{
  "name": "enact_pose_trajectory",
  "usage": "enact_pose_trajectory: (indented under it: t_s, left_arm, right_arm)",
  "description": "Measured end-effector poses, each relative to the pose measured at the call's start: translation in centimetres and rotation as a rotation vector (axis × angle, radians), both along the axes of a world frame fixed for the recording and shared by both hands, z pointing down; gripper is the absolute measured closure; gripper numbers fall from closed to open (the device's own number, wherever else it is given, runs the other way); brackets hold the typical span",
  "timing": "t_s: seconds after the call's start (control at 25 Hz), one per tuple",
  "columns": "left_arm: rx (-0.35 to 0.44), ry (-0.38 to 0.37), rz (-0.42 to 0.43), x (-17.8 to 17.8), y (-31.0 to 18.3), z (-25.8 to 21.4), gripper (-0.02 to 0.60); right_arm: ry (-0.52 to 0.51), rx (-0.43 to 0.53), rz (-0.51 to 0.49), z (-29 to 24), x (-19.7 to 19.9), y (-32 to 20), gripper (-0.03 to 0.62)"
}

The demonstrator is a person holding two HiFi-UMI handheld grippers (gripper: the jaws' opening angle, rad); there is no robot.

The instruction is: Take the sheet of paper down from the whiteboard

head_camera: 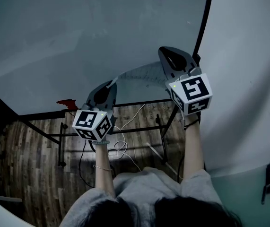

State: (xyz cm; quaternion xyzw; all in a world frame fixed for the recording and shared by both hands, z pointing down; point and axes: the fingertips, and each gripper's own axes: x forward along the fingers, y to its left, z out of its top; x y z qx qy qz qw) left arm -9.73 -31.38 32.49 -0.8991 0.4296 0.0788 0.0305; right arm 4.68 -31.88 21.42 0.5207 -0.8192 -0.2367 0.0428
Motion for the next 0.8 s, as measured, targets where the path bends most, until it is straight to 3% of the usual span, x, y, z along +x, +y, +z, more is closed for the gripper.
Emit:
enact_pose_trajectory:
  t_s: [0.8]
  left_arm:
    - [-0.015, -0.021, 0.008, -0.1, 0.4, 1.3, 0.575]
  right_arm:
    - [-0.075, -0.072, -0.035, 4.0, 0.3, 0.4, 0.594]
